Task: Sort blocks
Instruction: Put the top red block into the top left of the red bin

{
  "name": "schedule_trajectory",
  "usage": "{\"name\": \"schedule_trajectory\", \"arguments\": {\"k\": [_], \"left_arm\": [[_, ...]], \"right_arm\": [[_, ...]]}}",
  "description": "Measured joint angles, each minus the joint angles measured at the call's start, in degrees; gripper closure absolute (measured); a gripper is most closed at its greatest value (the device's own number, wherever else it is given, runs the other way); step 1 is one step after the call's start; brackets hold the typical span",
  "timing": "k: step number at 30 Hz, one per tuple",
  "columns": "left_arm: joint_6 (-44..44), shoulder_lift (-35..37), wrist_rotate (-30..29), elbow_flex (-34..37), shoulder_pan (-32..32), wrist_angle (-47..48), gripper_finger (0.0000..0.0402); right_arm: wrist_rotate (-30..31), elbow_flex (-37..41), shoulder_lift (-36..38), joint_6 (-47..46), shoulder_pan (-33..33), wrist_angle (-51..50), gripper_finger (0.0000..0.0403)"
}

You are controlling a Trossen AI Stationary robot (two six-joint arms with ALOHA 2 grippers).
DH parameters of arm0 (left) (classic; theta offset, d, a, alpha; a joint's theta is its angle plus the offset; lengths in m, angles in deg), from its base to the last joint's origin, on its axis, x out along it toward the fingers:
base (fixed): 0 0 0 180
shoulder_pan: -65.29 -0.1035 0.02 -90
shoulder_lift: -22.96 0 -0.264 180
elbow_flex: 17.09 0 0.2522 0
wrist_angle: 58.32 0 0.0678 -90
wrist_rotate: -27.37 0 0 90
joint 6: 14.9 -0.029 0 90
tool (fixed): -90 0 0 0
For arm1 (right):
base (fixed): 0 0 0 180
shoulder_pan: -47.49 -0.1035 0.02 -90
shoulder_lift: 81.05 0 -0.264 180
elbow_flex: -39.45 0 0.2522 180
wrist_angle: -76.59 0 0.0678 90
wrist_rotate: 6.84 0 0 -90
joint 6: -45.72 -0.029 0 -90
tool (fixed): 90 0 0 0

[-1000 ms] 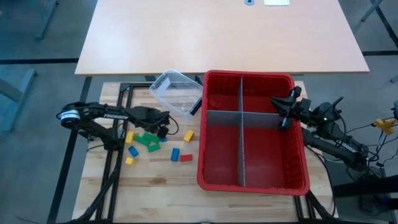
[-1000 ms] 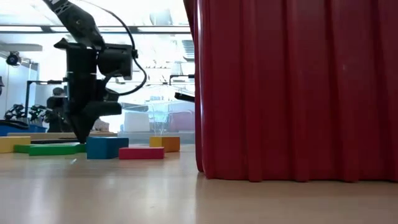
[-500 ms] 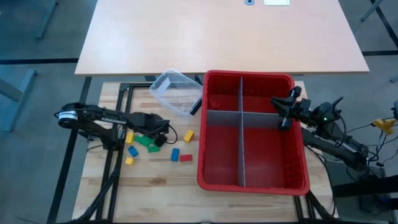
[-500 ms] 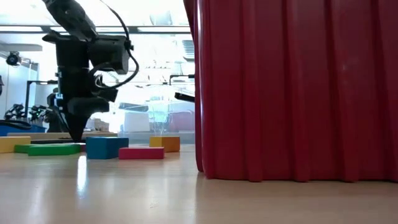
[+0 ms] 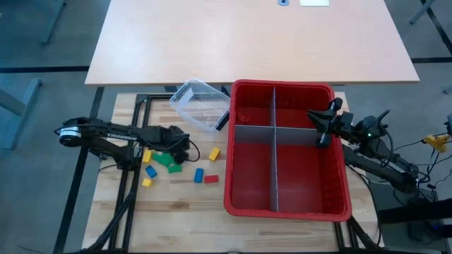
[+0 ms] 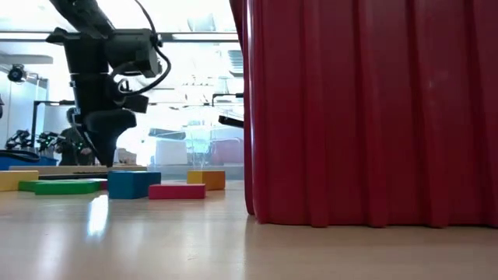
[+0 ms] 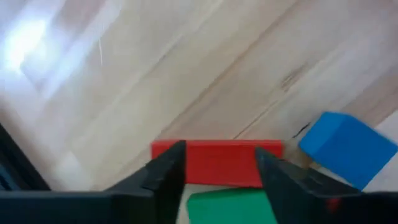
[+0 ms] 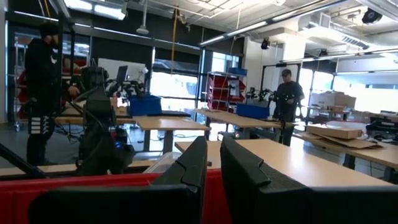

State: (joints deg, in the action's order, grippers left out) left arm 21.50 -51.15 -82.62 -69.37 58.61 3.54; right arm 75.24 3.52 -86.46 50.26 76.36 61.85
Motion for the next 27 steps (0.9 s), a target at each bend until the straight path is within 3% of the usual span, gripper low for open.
{"name": "schedule_trajectory", "arguments": {"k": [4,8,18,27], "left_arm": [[-9.0,-0.5,0.0,0.0,0.0,1.3,0.0172],[-12.9,-0.8,0.0,0.0,0.0,3.9,0.0147],[-14.0,-2.6,2.2,-0.1,0.0,3.5,0.0161],[-17.5,-11.4,6.3,-0.5,0.1,1.0,0.0166]], "right_arm": [[0.0,0.0,0.0,0.0,0.0,0.0,0.0375],[0.0,0.0,0.0,0.0,0.0,0.0,0.0374],[0.0,0.0,0.0,-0.1,0.0,0.0,0.0373],[0.0,0.0,0.0,0.0,0.0,0.0,0.0373]]}}
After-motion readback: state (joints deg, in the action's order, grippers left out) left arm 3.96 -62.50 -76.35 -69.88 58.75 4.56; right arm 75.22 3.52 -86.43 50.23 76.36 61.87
